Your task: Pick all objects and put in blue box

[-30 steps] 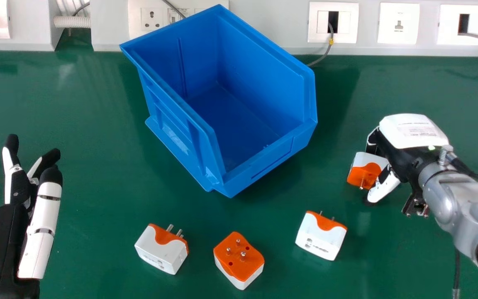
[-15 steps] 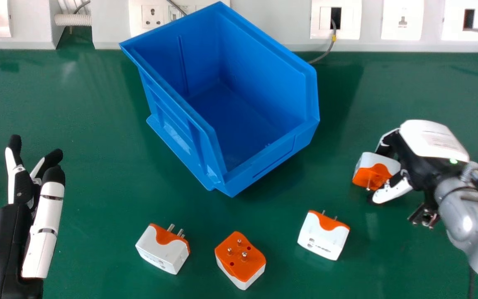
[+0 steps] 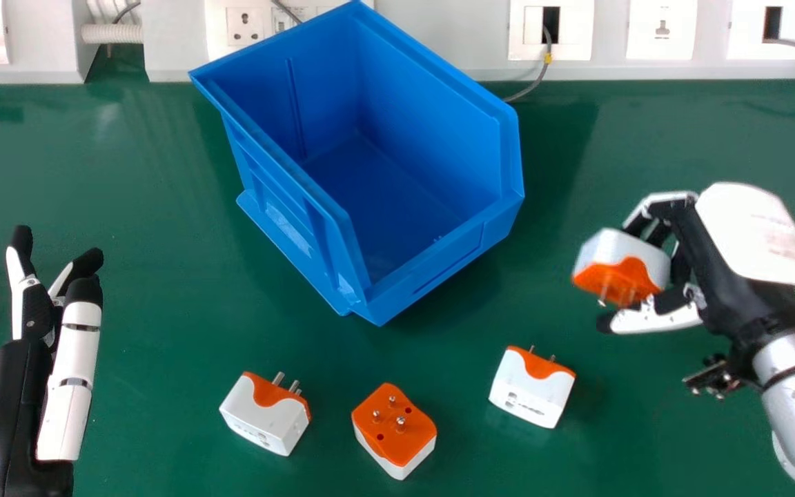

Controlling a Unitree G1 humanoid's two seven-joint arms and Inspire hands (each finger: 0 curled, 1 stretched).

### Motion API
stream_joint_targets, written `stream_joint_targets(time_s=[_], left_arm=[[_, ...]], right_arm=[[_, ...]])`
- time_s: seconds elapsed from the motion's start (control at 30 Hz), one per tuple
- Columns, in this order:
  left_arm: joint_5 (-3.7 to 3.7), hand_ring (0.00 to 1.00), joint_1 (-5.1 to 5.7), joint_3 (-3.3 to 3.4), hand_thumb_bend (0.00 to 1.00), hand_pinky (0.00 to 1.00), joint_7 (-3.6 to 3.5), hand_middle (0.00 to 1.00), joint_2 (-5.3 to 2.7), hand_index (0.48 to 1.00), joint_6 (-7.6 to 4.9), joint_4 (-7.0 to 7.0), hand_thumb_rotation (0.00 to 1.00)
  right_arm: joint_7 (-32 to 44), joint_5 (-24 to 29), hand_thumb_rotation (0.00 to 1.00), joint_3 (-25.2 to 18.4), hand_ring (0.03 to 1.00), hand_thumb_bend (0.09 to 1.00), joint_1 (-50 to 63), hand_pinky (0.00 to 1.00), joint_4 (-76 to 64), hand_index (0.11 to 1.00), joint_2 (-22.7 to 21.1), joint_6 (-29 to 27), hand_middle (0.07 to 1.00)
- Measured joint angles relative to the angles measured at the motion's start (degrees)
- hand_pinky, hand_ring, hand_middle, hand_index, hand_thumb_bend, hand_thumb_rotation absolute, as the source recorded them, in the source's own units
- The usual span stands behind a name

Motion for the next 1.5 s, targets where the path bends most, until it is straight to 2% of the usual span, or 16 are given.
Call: stream_joint_targets(time_s=[0.07,0.17,0.23,0.33,0.43,0.53,0.57,0.77,0.93,1.0,1.13,1.17,1.27,1.3,1.37,1.5], left_arm=[[0.09,0.93,0.04,-0.11,0.26,0.92,0.03,0.92,-0.09,0.913,-0.05,0.01,0.98],[0.7,0.92,0.04,-0.51,0.26,0.92,0.28,0.92,-0.31,0.908,-0.09,0.02,0.97],[0.91,0.92,0.01,-0.51,0.26,0.91,0.48,0.92,-0.35,0.906,-0.09,0.1,0.96],[0.91,0.92,-0.13,-0.55,0.25,0.92,0.56,0.92,-0.41,0.905,-0.26,0.37,0.97],[0.9,0.92,-0.43,-0.76,0.26,0.89,0.6,0.92,-0.49,0.901,-1.19,0.98,0.98],[1.06,0.92,-0.7,-0.99,0.28,0.89,0.72,0.92,-0.51,0.901,-1.76,1.17,0.97],[1.21,0.92,-0.74,-0.99,0.28,0.89,0.81,0.92,-0.5,0.901,-1.82,1.22,0.97],[1.19,0.92,-0.55,-0.88,0.29,0.9,0.88,0.92,-0.41,0.909,-1.83,1.46,0.98],[1.19,0.92,-0.64,-0.91,0.29,0.87,0.81,0.92,-0.39,0.901,-1.99,1.65,0.99],[1.21,0.91,-0.62,-0.94,0.28,0.86,0.88,0.91,-0.42,0.896,-2.28,1.65,0.98],[1.17,0.91,-0.26,-0.98,0.26,0.88,0.81,0.92,-0.43,0.902,-2.7,1.64,1.0],[1.18,0.92,-0.02,-0.99,0.26,0.88,0.82,0.92,-0.45,0.907,-2.7,1.6,1.0],[1.18,0.92,1.1,-1.03,0.26,0.89,0.89,0.92,-0.61,0.909,-2.64,1.38,0.99],[1.18,0.92,1.41,-1.04,0.27,0.89,0.93,0.92,-0.74,0.908,-2.56,1.26,0.98],[1.19,0.92,1.77,-1.13,0.28,0.88,1.05,0.92,-1.16,0.902,-2.51,0.99,0.97],[1.33,0.92,2.04,-1.58,0.28,0.87,1.17,0.92,-1.63,0.903,-2.5,0.56,0.96]], right_arm=[[1.24,-0.02,0.14,-0.02,0.076,0.483,0.25,0.05,-3.52,0.47,1.4,0.44,0.117],[2.7,-0.03,0.14,0.09,0.082,0.482,0.03,0.06,-6.88,0.469,3.37,0.38,0.122],[3.48,-0.13,0.14,0.58,0.085,0.483,-0.93,0.06,-7.53,0.469,4.78,0.24,0.126],[4.71,-1.08,0.14,1.9,0.092,0.484,-3.32,0.07,-7.54,0.469,6.88,0.39,0.139],[4.88,-2.37,0.13,4.16,0.099,0.484,-7.0,0.07,-6.01,0.469,9.44,0.29,0.152],[4.47,-3.56,0.14,6.17,0.112,0.482,-11.92,0.08,-1.22,0.469,12.63,0.27,0.169],[4.24,-3.79,0.14,6.85,0.154,0.481,-13.6,0.1,0.79,0.472,13.56,0.2,0.226],[1.79,-5.69,0.15,9.93,0.239,0.479,-24.08,0.17,15.28,0.473,17.61,-0.82,0.322],[-1.17,-8.22,0.14,12.24,0.246,0.48,-35.47,0.17,29.0,0.473,20.72,0.07,0.322],[-1.73,-8.46,0.15,12.98,0.282,0.48,-39.39,0.2,33.33,0.475,22.12,1.44,0.36],[-3.1,-8.54,0.14,15.02,0.419,0.482,-45.63,0.3,43.04,0.485,24.6,2.21,0.495],[-3.51,-8.56,0.14,15.6,0.428,0.483,-47.03,0.32,45.71,0.485,25.06,2.33,0.501],[-5.04,-8.87,0.13,17.07,0.385,0.489,-50.59,0.28,53.53,0.485,26.37,2.93,0.468],[-5.58,-8.97,0.08,17.64,0.383,0.499,-51.56,0.28,55.76,0.491,26.74,3.03,0.466],[-6.81,-9.0,0.03,18.31,0.36,0.511,-53.16,0.26,59.19,0.501,27.62,3.1,0.456],[-7.93,-8.85,0.0,19.04,0.373,0.514,-55.39,0.26,63.27,0.503,29.14,3.61,0.461]])
